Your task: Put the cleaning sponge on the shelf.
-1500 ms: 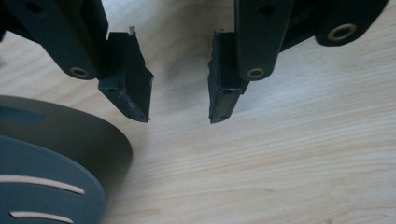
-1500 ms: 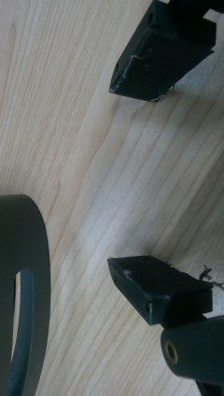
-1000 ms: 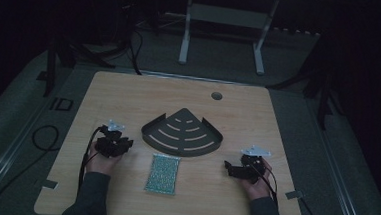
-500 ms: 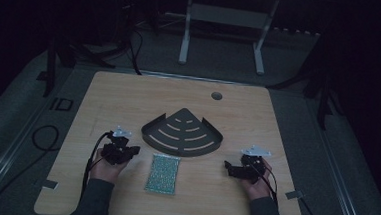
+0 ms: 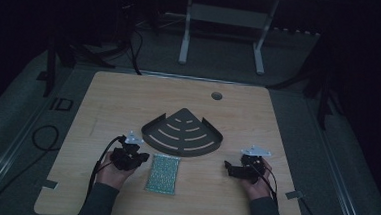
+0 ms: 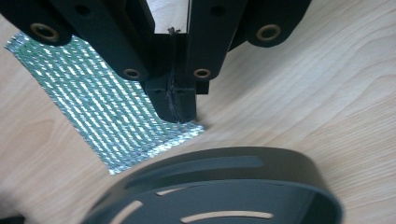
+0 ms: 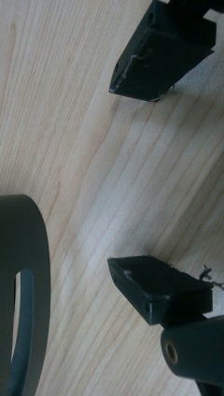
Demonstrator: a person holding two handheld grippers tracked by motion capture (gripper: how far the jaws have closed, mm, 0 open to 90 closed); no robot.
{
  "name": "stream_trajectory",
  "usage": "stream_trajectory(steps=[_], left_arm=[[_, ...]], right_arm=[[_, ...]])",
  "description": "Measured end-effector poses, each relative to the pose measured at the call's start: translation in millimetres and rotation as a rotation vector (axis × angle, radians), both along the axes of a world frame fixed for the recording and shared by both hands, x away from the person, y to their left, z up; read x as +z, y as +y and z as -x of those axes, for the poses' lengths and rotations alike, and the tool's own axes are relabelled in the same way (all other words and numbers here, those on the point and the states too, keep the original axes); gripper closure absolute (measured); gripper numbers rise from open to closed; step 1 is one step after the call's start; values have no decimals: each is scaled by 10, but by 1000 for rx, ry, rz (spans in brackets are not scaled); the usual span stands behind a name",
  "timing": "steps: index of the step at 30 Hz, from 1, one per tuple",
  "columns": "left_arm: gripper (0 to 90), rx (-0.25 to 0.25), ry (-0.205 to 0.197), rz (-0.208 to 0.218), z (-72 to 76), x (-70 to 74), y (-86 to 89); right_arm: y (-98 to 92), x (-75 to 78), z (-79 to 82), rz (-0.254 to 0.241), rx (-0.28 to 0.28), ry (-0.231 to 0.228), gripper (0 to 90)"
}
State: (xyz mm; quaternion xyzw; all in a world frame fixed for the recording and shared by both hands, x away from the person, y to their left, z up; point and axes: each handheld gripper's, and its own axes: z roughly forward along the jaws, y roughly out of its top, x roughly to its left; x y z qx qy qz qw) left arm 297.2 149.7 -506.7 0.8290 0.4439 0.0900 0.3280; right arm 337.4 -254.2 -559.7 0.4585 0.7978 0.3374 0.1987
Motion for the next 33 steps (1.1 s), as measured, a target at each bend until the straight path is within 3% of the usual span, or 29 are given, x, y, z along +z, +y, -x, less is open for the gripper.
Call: stream_trajectory(steps=[10, 16, 21, 33], left_arm=[[900, -83, 41, -58, -10, -52, -260], [900, -112, 71, -87, -10, -89, -324], [900, -118, 95, -105, 6, -140, -307], [900, -120, 114, -125, 10, -132, -186]], right_arm=[[0, 0, 0, 0, 0, 0, 138], [0, 0, 0, 0, 0, 0, 138], [0, 0, 0, 0, 0, 0, 138], [0, 0, 1, 0, 0, 0, 138]])
